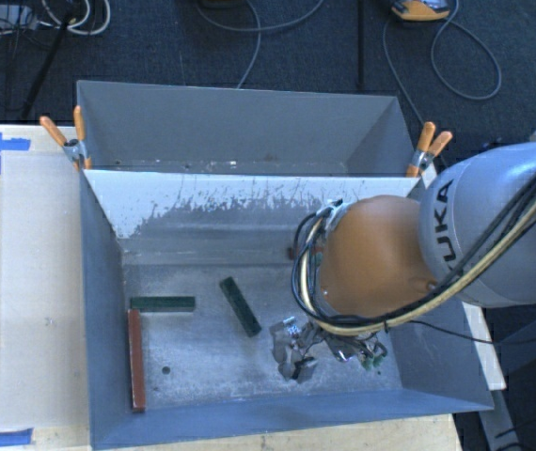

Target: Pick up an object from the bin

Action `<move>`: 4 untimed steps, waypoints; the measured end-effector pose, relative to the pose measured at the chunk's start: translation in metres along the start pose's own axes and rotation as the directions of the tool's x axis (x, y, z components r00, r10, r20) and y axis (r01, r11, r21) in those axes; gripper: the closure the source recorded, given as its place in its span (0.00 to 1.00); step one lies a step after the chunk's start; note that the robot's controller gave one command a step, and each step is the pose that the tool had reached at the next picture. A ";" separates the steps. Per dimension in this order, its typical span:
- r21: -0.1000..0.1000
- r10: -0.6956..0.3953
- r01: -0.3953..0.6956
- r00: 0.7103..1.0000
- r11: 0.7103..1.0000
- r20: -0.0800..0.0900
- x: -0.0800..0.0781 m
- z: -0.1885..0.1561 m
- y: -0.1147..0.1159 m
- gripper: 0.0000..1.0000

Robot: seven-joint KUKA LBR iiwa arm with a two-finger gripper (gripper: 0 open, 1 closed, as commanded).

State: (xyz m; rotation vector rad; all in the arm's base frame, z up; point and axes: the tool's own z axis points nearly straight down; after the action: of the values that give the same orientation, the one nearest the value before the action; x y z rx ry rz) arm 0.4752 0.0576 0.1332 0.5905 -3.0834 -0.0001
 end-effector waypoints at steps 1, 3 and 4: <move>-0.001 0.004 -0.004 1.000 1.000 0.000 0.000 0.001 0.000 0.00; 0.001 0.186 -0.186 0.983 0.983 0.009 -0.091 0.009 0.012 0.00; 0.003 0.228 -0.228 0.974 0.974 0.002 -0.098 0.066 -0.085 0.00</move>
Offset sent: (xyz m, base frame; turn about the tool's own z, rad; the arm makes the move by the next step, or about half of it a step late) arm 0.0000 0.0000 0.0000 0.0000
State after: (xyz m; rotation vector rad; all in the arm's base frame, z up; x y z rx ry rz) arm 0.5978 0.0154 0.0672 0.2335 -3.1329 0.0054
